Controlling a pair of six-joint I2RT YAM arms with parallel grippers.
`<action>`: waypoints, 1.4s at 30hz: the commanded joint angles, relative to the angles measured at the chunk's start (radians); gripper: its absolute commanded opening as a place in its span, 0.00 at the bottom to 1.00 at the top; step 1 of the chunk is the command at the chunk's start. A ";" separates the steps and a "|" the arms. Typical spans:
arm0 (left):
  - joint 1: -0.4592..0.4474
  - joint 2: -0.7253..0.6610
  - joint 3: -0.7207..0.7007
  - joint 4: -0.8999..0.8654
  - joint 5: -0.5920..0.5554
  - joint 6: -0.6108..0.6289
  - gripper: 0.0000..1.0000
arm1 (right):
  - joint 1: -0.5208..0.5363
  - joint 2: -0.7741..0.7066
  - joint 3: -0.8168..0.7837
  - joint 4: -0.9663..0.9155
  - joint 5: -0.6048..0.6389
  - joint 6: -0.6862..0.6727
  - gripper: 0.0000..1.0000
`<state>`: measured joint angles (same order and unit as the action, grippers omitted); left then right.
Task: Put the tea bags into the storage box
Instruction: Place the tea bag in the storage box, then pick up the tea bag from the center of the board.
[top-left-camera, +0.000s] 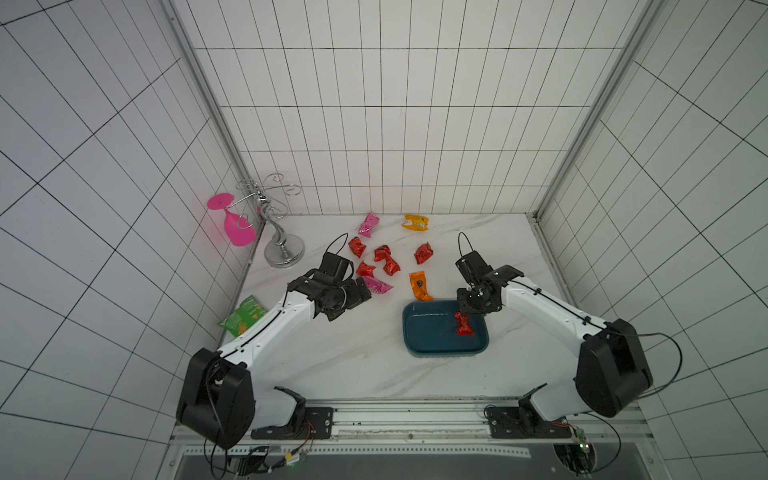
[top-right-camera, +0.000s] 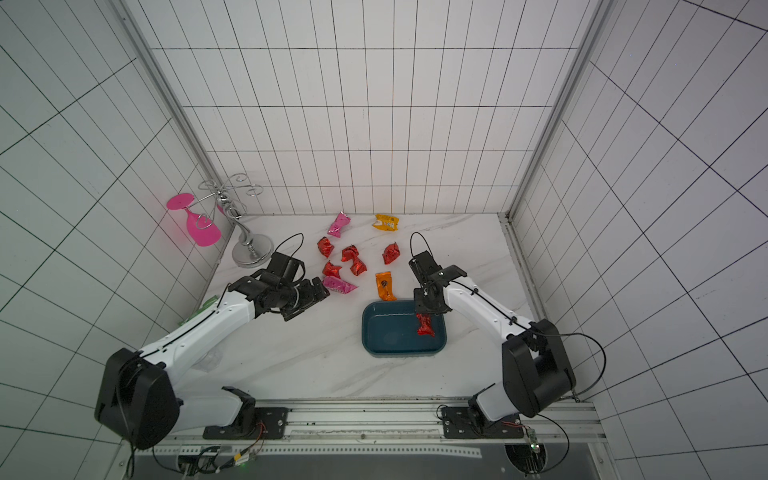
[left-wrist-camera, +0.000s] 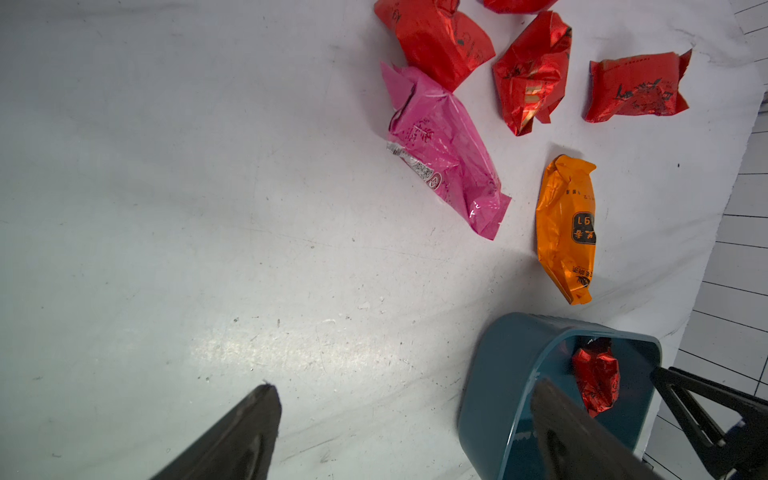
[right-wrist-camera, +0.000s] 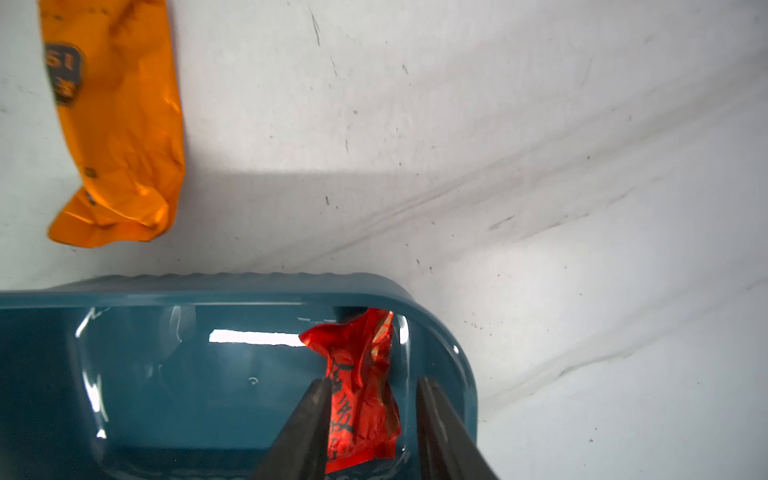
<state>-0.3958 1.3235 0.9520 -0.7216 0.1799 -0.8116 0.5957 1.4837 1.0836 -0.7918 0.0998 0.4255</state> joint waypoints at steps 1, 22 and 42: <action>0.000 0.006 0.028 0.004 -0.019 0.010 0.97 | 0.005 -0.001 0.108 -0.031 -0.049 -0.035 0.40; 0.057 -0.085 0.011 -0.089 -0.061 0.052 0.98 | 0.058 0.570 0.595 0.026 -0.239 -0.069 0.54; 0.084 -0.129 -0.005 -0.113 -0.070 0.060 0.97 | 0.064 0.503 0.618 -0.014 -0.196 -0.070 0.00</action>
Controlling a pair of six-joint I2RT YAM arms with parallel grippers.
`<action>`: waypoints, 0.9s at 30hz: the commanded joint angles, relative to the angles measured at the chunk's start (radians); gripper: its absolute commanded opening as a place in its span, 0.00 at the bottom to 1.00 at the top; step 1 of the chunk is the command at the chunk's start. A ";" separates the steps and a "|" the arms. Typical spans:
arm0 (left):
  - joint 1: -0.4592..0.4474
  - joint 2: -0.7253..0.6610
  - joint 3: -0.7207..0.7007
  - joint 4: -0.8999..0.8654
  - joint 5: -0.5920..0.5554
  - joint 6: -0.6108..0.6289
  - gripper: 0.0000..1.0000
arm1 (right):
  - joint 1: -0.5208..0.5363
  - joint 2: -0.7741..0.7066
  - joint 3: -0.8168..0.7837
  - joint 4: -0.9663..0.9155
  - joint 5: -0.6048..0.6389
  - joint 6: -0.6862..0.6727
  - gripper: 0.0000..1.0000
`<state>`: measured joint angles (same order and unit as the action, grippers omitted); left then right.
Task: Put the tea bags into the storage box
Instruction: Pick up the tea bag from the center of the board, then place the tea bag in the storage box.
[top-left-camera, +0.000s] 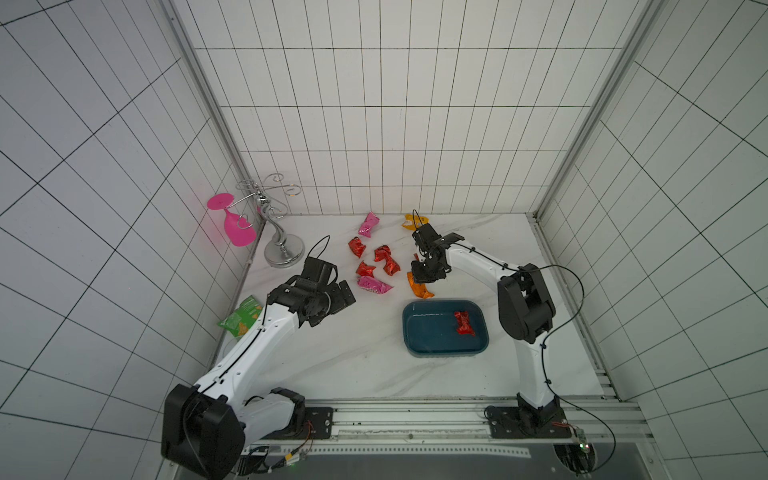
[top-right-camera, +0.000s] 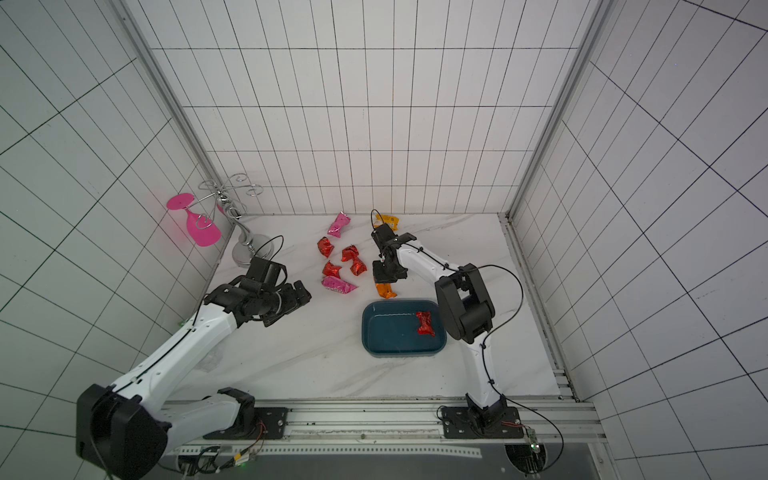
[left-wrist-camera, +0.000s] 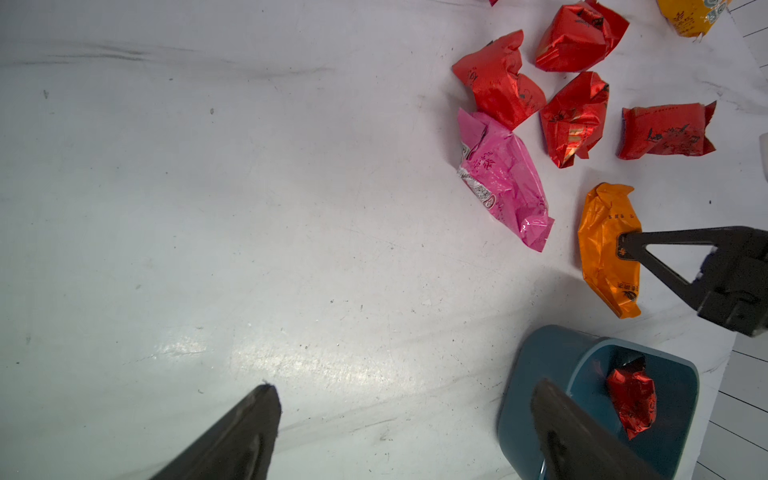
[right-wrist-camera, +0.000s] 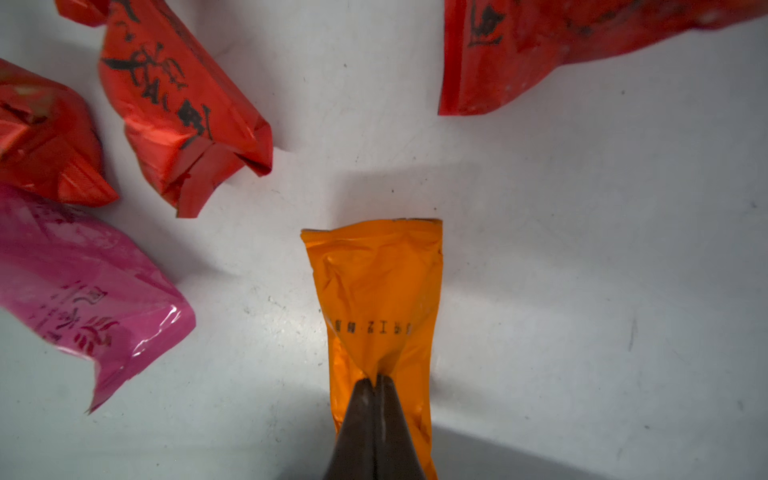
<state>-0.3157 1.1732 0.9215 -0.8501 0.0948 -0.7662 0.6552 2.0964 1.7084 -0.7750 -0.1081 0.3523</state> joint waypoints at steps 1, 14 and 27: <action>0.004 0.030 0.032 0.018 0.024 0.012 0.97 | 0.004 -0.144 -0.019 -0.030 0.010 0.005 0.00; -0.013 0.155 0.090 0.082 0.117 0.005 0.97 | 0.018 -0.597 -0.345 -0.155 0.047 0.030 0.00; -0.115 0.236 0.139 0.108 0.102 -0.033 0.97 | 0.073 -0.817 -0.703 -0.095 0.001 0.095 0.00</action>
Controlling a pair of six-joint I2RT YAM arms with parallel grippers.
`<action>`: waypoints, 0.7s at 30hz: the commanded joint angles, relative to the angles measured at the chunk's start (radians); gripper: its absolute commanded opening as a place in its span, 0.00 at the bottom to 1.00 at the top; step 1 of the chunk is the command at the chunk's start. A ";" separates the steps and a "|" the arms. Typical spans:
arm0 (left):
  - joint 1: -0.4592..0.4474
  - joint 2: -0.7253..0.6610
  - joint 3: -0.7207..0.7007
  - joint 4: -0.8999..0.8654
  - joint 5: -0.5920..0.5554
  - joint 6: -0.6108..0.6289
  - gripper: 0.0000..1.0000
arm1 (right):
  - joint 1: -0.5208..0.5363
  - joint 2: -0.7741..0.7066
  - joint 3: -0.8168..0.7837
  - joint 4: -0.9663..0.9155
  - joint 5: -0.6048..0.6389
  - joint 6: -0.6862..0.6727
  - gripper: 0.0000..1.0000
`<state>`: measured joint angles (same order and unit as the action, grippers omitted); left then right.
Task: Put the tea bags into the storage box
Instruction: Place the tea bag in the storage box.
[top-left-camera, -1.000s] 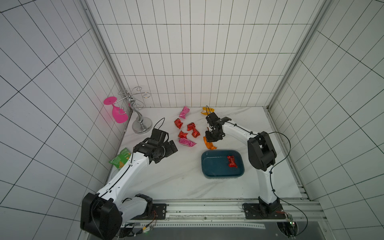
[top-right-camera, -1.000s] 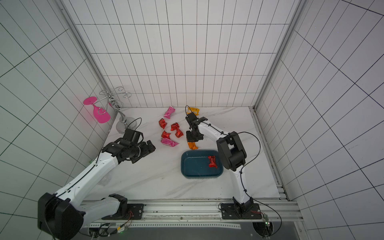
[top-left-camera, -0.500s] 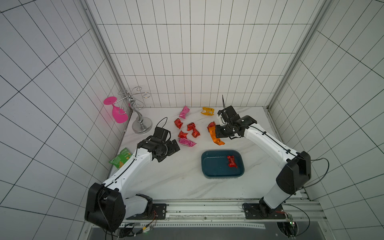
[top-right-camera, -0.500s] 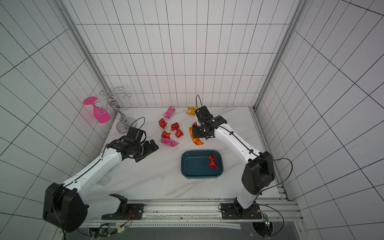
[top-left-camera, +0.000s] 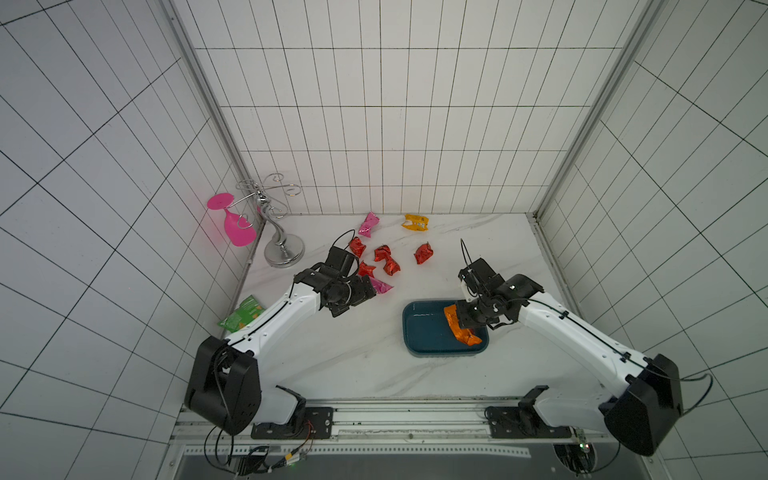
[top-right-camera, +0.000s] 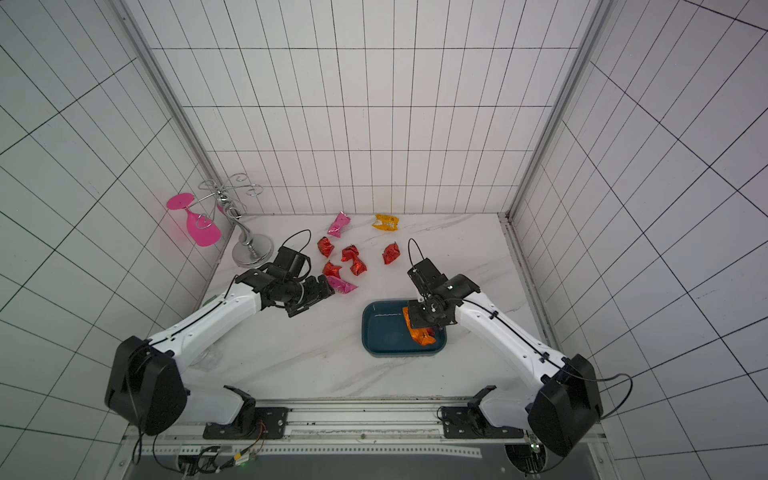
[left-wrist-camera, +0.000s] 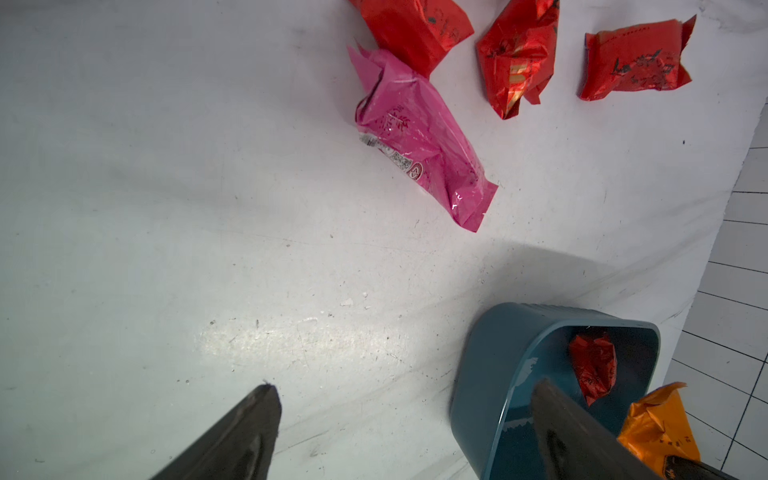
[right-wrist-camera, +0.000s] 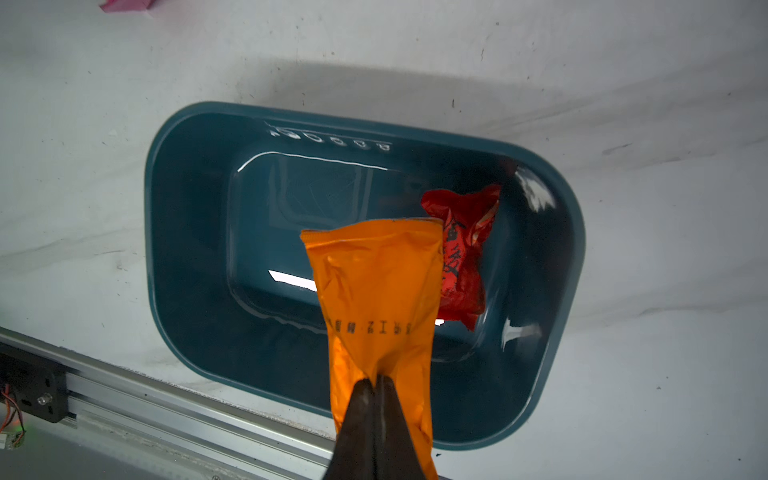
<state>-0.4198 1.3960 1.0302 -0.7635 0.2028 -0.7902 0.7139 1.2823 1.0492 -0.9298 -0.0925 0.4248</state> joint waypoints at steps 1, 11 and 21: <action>-0.013 0.014 0.033 0.020 -0.006 -0.012 0.97 | 0.015 0.012 -0.047 0.081 -0.013 0.019 0.00; -0.027 -0.047 -0.035 0.027 -0.042 -0.041 0.96 | 0.015 0.135 -0.017 0.149 0.113 0.001 0.17; -0.019 -0.049 -0.003 0.000 -0.074 0.014 0.96 | -0.017 0.101 0.121 0.128 0.143 -0.004 0.50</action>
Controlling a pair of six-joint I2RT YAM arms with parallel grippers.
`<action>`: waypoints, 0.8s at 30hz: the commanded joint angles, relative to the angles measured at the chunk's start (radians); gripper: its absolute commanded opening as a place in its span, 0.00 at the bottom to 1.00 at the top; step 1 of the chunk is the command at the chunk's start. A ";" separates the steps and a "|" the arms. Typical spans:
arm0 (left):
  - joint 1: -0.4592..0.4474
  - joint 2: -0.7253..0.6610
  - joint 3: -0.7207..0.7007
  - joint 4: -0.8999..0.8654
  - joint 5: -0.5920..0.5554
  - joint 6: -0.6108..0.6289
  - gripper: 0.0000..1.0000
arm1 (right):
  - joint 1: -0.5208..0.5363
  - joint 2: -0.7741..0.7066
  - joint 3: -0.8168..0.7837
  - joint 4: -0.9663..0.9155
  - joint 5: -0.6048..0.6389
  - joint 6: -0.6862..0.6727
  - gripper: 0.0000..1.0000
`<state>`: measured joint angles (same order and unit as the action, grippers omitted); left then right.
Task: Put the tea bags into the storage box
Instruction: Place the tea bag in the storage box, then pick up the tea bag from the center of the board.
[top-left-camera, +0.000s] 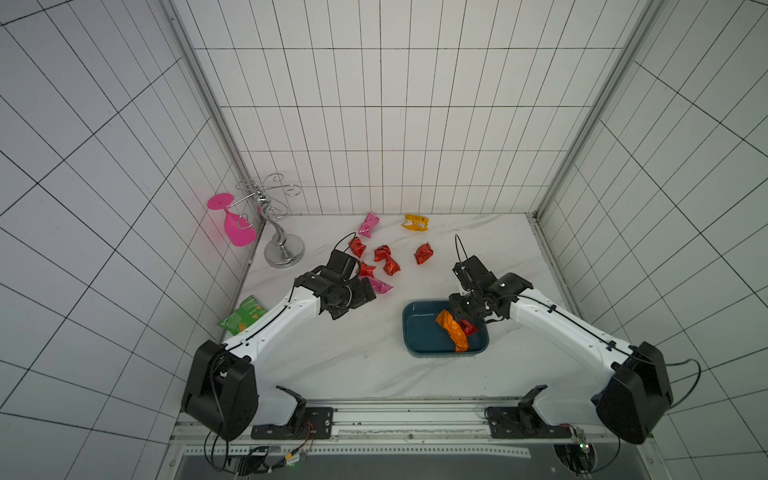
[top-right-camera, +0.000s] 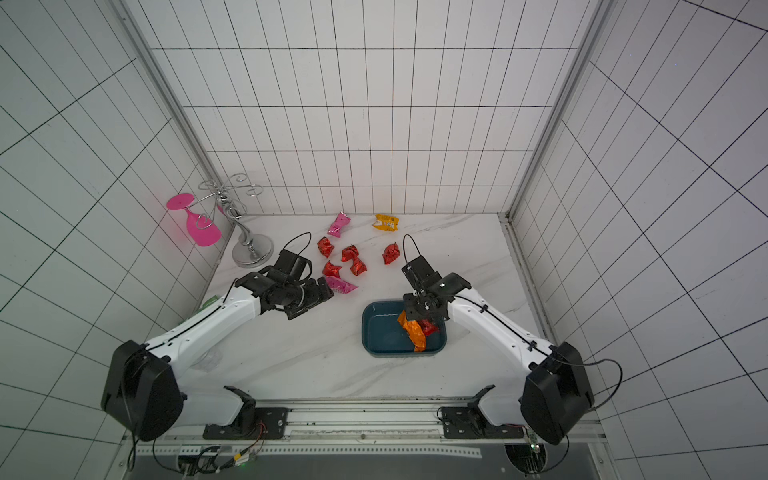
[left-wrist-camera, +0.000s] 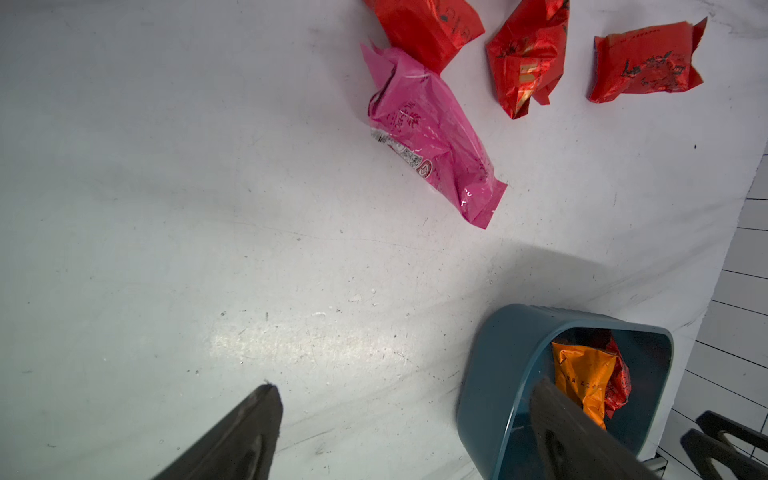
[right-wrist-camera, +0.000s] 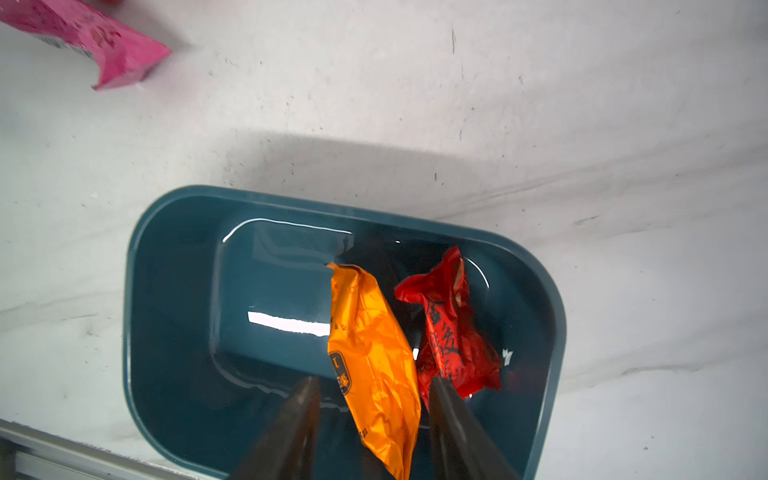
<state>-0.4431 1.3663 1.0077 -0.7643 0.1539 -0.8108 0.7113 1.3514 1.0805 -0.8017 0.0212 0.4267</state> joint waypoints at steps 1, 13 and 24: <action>0.009 -0.013 0.025 0.001 -0.025 0.050 0.96 | -0.024 0.069 0.127 0.001 0.029 -0.011 0.51; 0.147 0.113 0.148 -0.025 0.079 0.152 0.97 | -0.161 0.598 0.639 0.040 -0.051 0.009 0.53; 0.184 0.064 0.097 -0.102 0.083 0.233 0.97 | -0.259 0.953 1.008 0.063 -0.201 0.057 0.80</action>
<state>-0.2680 1.4487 1.1122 -0.8333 0.2329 -0.6247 0.4599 2.2547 1.9995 -0.7361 -0.1390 0.4583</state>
